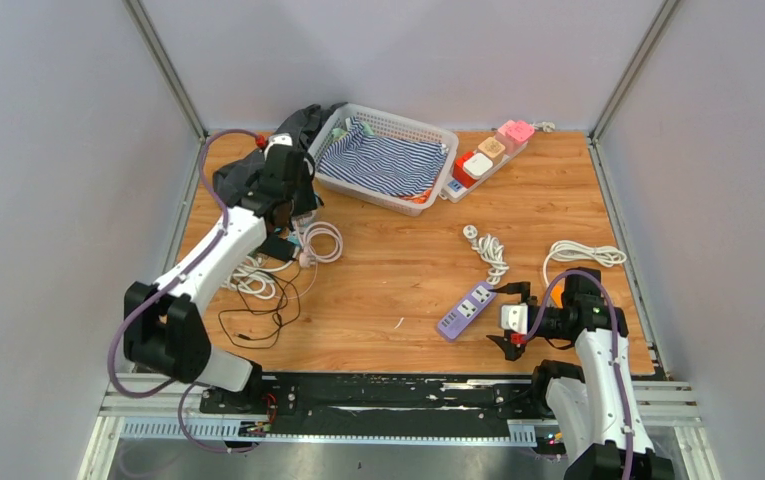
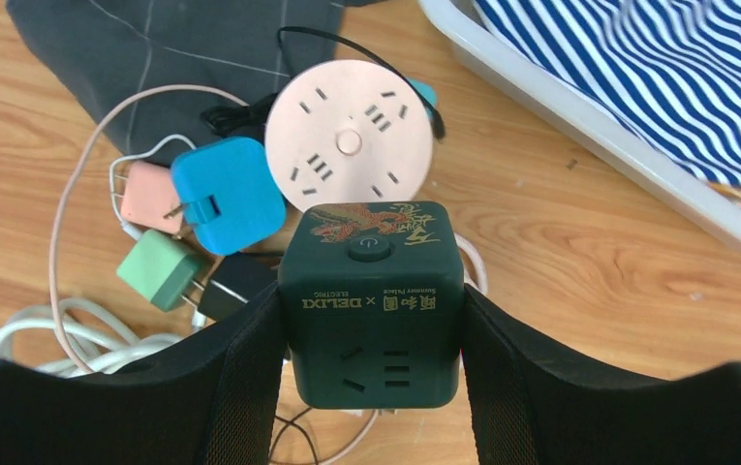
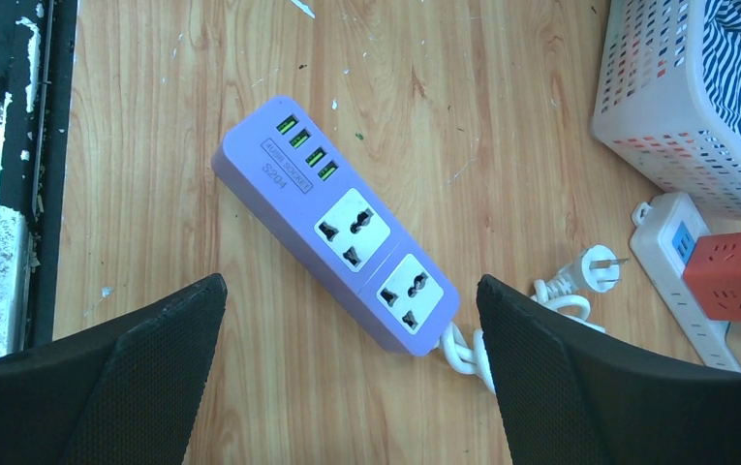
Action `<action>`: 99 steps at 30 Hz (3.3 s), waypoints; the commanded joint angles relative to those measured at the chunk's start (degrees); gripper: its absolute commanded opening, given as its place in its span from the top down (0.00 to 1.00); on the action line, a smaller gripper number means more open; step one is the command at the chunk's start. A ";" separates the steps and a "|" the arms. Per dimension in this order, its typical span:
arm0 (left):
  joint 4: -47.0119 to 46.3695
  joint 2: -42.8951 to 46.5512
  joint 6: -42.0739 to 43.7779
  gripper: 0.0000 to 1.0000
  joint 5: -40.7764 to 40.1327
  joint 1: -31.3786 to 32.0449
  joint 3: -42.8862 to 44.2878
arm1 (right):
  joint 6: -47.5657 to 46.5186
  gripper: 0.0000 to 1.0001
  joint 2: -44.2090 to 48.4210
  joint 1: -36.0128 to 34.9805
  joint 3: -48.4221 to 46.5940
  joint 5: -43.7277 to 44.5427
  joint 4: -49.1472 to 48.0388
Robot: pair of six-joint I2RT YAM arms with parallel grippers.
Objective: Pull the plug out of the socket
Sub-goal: Place the plug at the center of the board, then move the socket to the center of the board.
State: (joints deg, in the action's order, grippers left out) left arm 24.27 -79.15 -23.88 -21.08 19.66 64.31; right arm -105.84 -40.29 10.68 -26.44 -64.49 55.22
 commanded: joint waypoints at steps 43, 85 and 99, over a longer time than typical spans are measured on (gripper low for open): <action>14.15 -12.39 -8.43 0.93 0.10 -14.83 6.52 | 0.19 0.00 0.56 1.79 1.32 -0.73 0.59; -0.58 -0.49 -6.28 0.11 9.65 -17.49 -4.99 | -0.41 0.00 1.00 2.47 1.30 -1.08 1.27; -24.01 17.54 -7.63 0.00 42.81 -17.06 -15.07 | -0.48 0.00 0.83 2.63 1.43 -1.08 1.29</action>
State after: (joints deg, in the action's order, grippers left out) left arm 7.42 -61.73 -30.61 7.16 2.57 47.81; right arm -105.89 -39.59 12.34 -25.80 -64.49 55.24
